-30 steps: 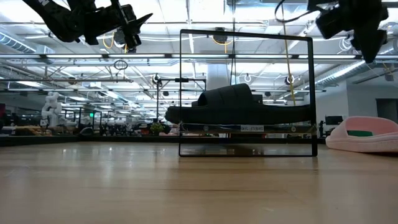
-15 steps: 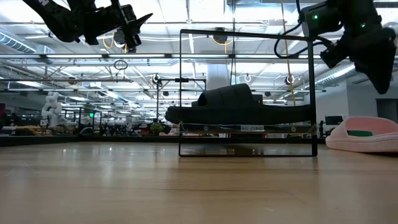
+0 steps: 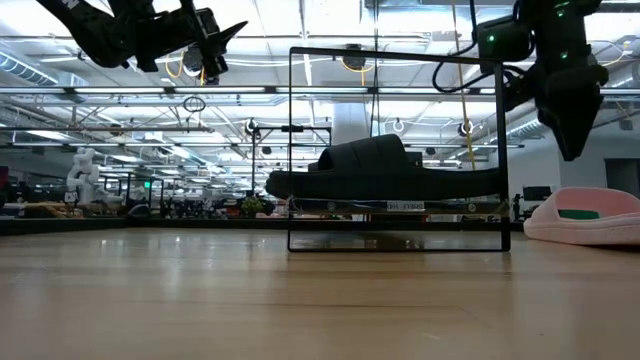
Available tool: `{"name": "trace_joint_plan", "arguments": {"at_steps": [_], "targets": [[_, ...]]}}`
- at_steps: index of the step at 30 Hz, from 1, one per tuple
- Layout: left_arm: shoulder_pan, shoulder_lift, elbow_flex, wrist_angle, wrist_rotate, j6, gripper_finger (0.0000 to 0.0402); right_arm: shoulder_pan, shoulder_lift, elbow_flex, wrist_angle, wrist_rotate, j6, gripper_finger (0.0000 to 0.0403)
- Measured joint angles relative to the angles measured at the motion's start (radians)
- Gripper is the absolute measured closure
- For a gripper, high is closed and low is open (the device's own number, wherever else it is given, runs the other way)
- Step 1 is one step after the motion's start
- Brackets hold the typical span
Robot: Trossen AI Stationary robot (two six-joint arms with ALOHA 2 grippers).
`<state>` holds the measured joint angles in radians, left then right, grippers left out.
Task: Pick and place slides into the shelf
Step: Put the pink slide on the shelf
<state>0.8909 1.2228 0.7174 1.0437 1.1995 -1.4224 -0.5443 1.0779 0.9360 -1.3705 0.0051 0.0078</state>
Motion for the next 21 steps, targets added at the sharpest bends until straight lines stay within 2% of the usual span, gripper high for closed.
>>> {"name": "trace_joint_plan", "arguments": {"at_steps": [7,18,21], "targets": [[-0.032,0.000,0.000,0.000,-0.020,0.000,0.0142,-0.165,0.000,0.000,0.004,-0.213,-0.177,0.0200],[-0.064,0.000,0.000,0.000,-0.043,-0.005,0.0142,-0.300,0.062,0.000,-0.021,-0.220,-0.329,0.0200],[-0.064,0.000,0.000,0.000,-0.046,-0.005,0.0142,-0.307,0.071,0.000,-0.029,-0.264,-0.334,0.0200]]}}
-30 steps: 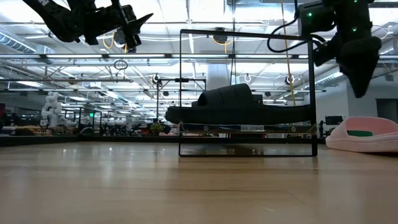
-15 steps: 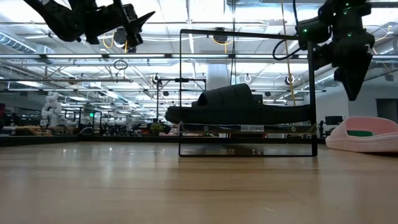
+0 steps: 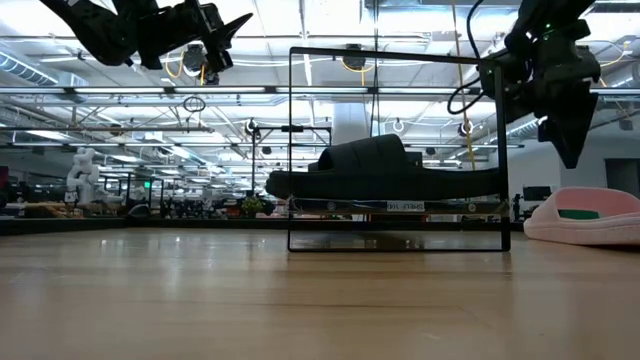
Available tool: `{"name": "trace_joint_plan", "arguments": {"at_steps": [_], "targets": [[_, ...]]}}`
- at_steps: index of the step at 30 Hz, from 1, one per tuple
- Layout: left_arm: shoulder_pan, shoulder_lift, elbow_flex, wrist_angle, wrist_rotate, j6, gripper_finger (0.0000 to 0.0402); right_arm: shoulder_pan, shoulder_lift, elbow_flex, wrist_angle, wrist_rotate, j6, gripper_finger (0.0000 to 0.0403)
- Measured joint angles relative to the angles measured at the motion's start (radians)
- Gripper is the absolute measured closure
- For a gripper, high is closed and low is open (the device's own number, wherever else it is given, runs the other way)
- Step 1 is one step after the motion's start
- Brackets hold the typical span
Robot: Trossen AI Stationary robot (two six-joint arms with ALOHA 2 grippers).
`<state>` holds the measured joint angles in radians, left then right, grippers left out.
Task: Pick and place slides into the shelf
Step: Put the pink slide on the shelf
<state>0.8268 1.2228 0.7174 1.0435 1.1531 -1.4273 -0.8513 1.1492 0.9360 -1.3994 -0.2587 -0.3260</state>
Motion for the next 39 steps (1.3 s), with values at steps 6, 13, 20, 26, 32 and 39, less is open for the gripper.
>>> {"name": "trace_joint_plan", "arguments": {"at_steps": [6,13,20,26,32,39], "targets": [[0.000,0.000,0.000,0.000,-0.002,0.000,0.0142,0.000,-0.007,0.000,-0.009,-0.104,0.055,0.0200],[0.000,0.000,0.000,0.000,-0.002,0.006,0.0142,0.002,-0.041,0.000,-0.116,-0.135,0.079,0.0200],[0.000,0.000,0.000,0.000,0.012,0.016,0.0142,0.002,-0.112,0.000,-0.116,-0.133,0.089,0.0200],[0.000,0.000,0.000,0.000,0.016,0.019,0.0142,0.002,-0.166,0.000,-0.077,-0.134,0.229,0.0200],[0.000,0.000,0.000,0.000,0.017,0.019,0.0142,0.002,-0.177,0.000,-0.022,-0.134,0.248,0.0200],[0.000,0.000,0.000,0.000,0.024,0.018,0.0142,0.004,-0.182,0.000,0.025,-0.134,0.310,0.0200]]}}
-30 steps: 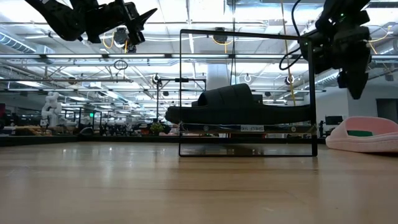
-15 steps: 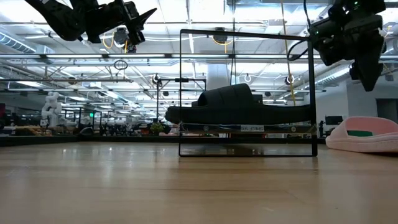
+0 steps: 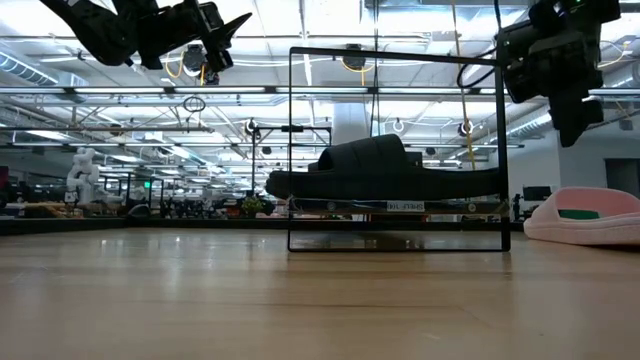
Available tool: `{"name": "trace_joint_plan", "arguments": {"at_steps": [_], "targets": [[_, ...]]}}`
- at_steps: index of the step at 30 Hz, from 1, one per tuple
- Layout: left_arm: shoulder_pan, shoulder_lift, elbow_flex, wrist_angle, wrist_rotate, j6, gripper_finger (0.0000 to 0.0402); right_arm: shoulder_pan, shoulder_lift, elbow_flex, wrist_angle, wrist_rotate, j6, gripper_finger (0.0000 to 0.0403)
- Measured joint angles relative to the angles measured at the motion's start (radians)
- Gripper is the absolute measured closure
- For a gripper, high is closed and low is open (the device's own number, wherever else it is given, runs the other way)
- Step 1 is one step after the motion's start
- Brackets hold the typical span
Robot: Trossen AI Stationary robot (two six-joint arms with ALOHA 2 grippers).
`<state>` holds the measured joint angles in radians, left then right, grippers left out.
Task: Pick and place slides into the shelf
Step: Put the pink slide on the shelf
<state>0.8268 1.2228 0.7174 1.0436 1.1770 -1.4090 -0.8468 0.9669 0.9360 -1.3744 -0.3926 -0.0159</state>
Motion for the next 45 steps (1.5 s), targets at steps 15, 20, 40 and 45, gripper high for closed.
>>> {"name": "trace_joint_plan", "arguments": {"at_steps": [15,20,40,45], "targets": [[0.000,0.000,0.000,0.000,-0.008,-0.008,0.0142,0.487,-0.127,0.000,0.002,0.370,0.213,0.0200],[0.000,0.000,0.000,0.000,-0.008,-0.008,0.0142,0.715,-0.054,0.000,0.016,0.551,0.310,0.0200],[0.000,0.000,0.000,0.000,0.027,0.000,0.0142,1.115,0.142,-0.016,-0.003,0.681,0.621,0.0200],[0.000,0.000,0.000,0.000,0.028,0.000,0.0142,1.194,0.143,-0.087,0.003,0.681,0.718,0.0200]]}}
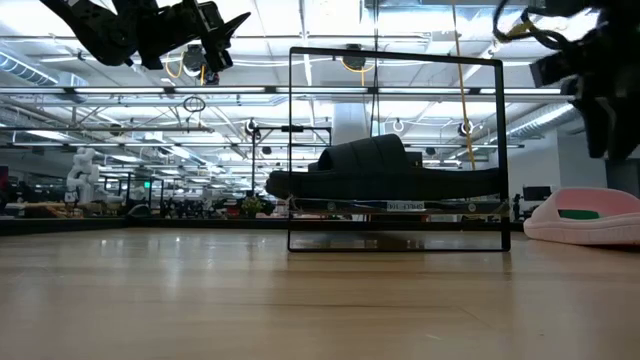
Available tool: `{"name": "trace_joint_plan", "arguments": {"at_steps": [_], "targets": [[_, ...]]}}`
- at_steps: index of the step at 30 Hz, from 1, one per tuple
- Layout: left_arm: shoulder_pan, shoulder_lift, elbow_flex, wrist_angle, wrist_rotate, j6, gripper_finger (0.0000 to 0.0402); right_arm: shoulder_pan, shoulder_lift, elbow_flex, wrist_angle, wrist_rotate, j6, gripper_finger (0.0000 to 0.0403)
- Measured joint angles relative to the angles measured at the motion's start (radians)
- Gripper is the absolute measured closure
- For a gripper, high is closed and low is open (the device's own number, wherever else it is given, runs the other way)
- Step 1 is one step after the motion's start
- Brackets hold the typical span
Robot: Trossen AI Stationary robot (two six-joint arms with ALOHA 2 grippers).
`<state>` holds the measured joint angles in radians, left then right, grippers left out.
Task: Pick and place slides into the shelf
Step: Put the pink slide on the shelf
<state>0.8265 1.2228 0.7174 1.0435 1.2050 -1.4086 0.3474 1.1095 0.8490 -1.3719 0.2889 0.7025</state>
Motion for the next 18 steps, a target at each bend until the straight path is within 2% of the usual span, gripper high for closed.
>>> {"name": "trace_joint_plan", "arguments": {"at_steps": [6,13,18], "targets": [[0.000,0.000,0.000,0.000,0.002,0.007,0.0142,0.052,0.000,-0.032,0.009,0.081,0.095,0.0200],[0.000,0.000,0.000,0.000,0.002,0.017,0.0142,0.054,0.000,-0.033,0.048,0.076,0.107,0.0200],[0.000,0.000,0.000,0.000,0.002,0.018,0.0142,0.054,0.000,-0.033,0.012,0.083,0.198,0.0200]]}}
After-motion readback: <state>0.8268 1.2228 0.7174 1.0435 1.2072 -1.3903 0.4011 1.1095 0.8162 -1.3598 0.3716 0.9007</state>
